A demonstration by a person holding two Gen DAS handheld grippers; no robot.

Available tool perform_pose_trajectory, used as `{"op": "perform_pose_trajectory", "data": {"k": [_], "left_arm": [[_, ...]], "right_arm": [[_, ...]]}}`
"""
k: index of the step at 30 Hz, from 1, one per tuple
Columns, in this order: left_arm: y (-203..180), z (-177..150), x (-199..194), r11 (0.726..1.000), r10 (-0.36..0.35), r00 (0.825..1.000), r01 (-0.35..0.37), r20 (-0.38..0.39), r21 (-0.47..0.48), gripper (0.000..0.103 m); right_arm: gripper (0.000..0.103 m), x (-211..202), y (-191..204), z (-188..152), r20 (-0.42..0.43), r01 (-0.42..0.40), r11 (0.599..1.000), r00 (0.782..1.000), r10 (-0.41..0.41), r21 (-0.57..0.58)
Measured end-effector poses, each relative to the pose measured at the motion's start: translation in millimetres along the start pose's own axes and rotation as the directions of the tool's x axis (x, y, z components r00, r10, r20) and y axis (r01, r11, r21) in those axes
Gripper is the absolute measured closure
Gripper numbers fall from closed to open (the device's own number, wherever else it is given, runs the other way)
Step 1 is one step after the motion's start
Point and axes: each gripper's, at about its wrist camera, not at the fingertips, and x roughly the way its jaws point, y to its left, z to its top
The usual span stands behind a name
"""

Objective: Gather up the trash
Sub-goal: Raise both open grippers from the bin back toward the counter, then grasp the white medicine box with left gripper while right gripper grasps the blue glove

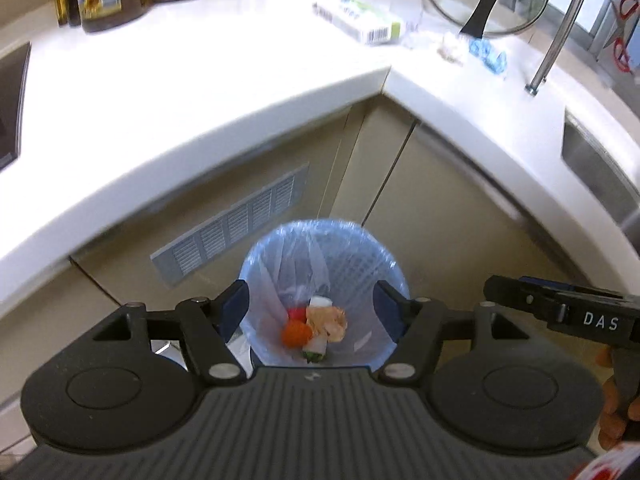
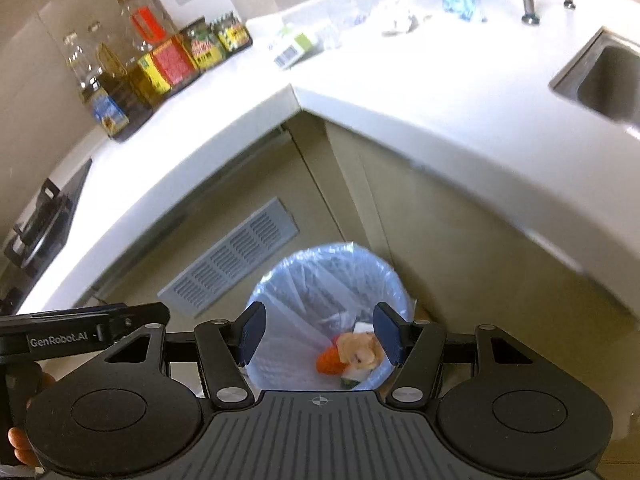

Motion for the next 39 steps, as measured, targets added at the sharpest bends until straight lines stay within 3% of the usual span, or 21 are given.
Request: {"op": "perform_pose_trajectory", "data": {"k": [11,23,31,39], "left_arm": [[1.6,56.4,-26.5,0.995,-0.08,0.989,0.072,0.124,0.067,0.025],[-12.5,121.7,-7.7,0.984,-0.142,0.971,0.118,0.191,0.13,0.019],[-45.7,160.8,32.0,0.993,-0.089,0.972,0.07,0.216,0.097,0.016],[-83.1,208.0,88.1,1.0,-0.017,0.975,0.015,0.223,0.011,0.015]], "right_arm": [[0.042,-32.4,9.6,35.9,0.152,0.045,0.998,0.987,-0.053,0.053],[0.037,-43.8,-14.7,76.2,0.254,0.168,0.976,0.947,-0.199,0.138],[0.036,-29.1,-60.0,128.7,0.286,0.204,0.971,0.93,-0.232,0.124],[0.036,6.5,-111.8,194.5,0.258,0.187,0.98,0.945,-0.2,0.074]]}}
